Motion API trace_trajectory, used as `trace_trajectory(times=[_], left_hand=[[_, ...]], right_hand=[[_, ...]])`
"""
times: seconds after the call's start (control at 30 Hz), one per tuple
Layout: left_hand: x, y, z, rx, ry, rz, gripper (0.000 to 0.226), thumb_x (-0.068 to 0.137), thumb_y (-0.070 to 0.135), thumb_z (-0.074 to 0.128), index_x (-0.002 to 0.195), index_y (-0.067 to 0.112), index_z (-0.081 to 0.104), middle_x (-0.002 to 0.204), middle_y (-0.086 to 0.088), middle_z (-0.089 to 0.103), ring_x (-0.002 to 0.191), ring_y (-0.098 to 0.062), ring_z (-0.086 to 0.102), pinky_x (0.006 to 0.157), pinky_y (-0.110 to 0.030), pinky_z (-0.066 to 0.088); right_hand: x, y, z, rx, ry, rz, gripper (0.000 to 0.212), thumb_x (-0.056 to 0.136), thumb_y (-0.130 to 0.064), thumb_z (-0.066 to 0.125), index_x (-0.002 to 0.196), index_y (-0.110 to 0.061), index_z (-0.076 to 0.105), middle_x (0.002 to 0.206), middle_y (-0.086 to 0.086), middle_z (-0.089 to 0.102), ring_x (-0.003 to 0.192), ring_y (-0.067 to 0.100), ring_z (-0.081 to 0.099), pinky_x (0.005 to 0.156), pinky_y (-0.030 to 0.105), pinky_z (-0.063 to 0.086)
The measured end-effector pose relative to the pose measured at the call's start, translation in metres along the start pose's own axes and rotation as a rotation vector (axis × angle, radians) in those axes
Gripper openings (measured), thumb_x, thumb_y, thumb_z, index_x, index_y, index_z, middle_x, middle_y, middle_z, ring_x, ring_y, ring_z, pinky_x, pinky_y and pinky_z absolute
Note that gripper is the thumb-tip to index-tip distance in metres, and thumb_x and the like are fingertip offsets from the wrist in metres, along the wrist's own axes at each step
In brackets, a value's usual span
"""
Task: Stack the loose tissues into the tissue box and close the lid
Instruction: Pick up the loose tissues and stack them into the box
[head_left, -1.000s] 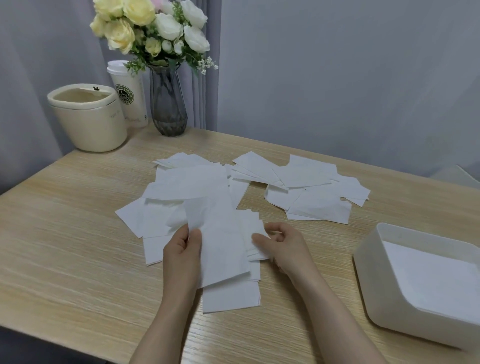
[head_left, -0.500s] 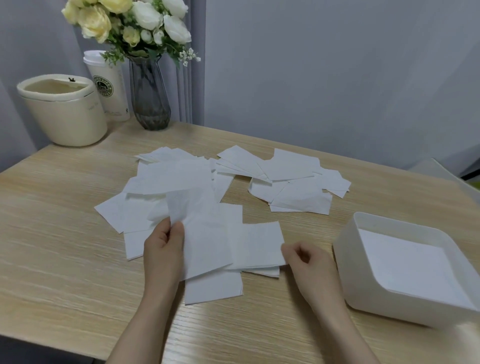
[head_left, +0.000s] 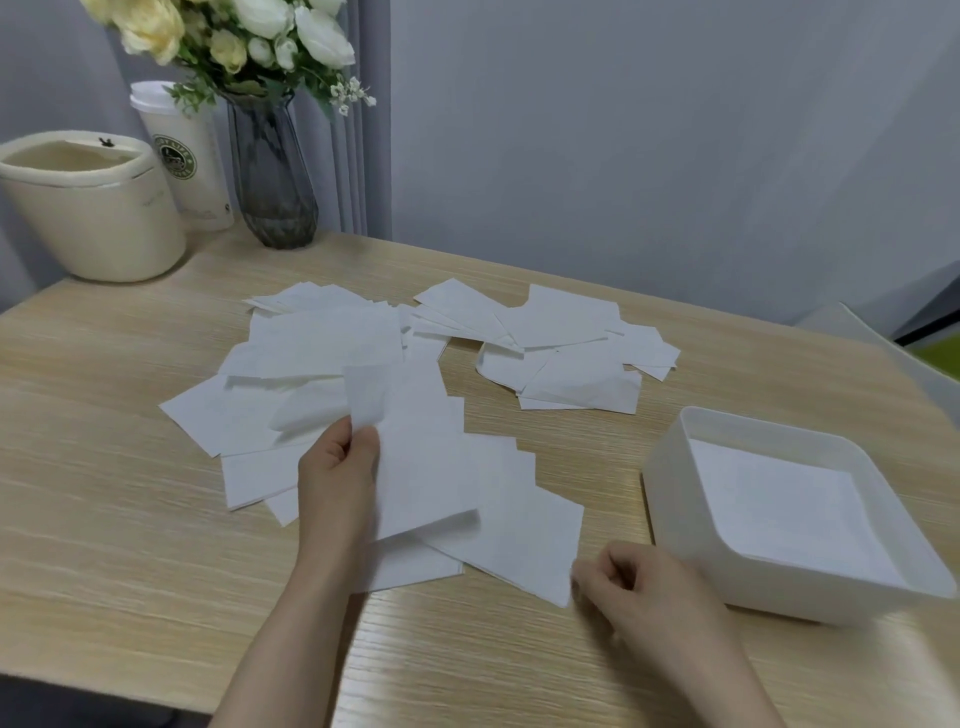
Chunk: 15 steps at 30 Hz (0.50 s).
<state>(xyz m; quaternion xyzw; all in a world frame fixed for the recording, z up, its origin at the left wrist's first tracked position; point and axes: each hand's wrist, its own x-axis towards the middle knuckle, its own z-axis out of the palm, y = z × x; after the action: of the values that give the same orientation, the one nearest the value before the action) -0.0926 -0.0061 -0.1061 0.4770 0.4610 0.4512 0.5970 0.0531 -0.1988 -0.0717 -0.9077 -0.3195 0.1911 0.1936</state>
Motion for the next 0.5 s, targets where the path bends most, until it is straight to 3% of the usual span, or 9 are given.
trace_trajectory(times=[0.13,0.2,0.3,0.4,0.5], left_hand=[[0.001,-0.013,0.002,0.0,-0.024,-0.041,0.022,0.094,0.009,0.049,0.079,0.011,0.065,0.081,-0.007,0.064,0.079,-0.022,0.055,0.073,-0.038,0.041],[0.001,-0.016,0.001,0.005,-0.027,-0.042,0.02,0.095,0.01,0.049,0.081,0.009,0.064,0.081,-0.008,0.063,0.078,-0.022,0.055,0.072,-0.039,0.041],[-0.001,-0.013,-0.001,-0.01,-0.041,-0.045,0.022,0.096,0.01,0.049,0.081,0.01,0.065,0.082,-0.008,0.065,0.078,-0.022,0.057,0.073,-0.039,0.042],[-0.004,-0.009,-0.002,-0.023,-0.072,-0.051,0.027,0.097,0.009,0.05,0.081,0.018,0.071,0.083,-0.006,0.069,0.078,-0.023,0.06,0.074,-0.039,0.045],[-0.006,-0.006,-0.002,-0.02,-0.081,-0.049,0.03,0.097,0.009,0.05,0.081,0.022,0.072,0.083,-0.003,0.071,0.078,-0.022,0.061,0.074,-0.038,0.045]], right_hand=[[0.008,-0.012,-0.002,0.046,0.159,-0.139,0.022,0.086,-0.04,0.06,0.071,-0.025,0.055,0.071,-0.011,0.06,0.069,0.002,0.055,0.061,0.022,0.042],[0.022,-0.02,0.003,0.137,0.146,-0.238,0.008,0.087,-0.033,0.063,0.082,-0.03,0.058,0.089,-0.016,0.056,0.081,-0.007,0.052,0.067,0.018,0.04],[0.043,-0.029,0.01,0.173,0.045,-0.284,0.018,0.085,-0.031,0.067,0.1,-0.032,0.056,0.106,-0.021,0.048,0.092,-0.015,0.05,0.078,0.018,0.042],[0.053,-0.036,0.014,0.144,0.001,-0.235,0.027,0.078,-0.035,0.072,0.101,-0.031,0.057,0.103,-0.018,0.048,0.09,-0.008,0.051,0.076,0.021,0.042],[0.054,-0.038,0.013,0.133,-0.008,-0.178,0.025,0.074,-0.036,0.074,0.091,-0.029,0.057,0.083,-0.014,0.052,0.074,0.003,0.05,0.062,0.024,0.037]])
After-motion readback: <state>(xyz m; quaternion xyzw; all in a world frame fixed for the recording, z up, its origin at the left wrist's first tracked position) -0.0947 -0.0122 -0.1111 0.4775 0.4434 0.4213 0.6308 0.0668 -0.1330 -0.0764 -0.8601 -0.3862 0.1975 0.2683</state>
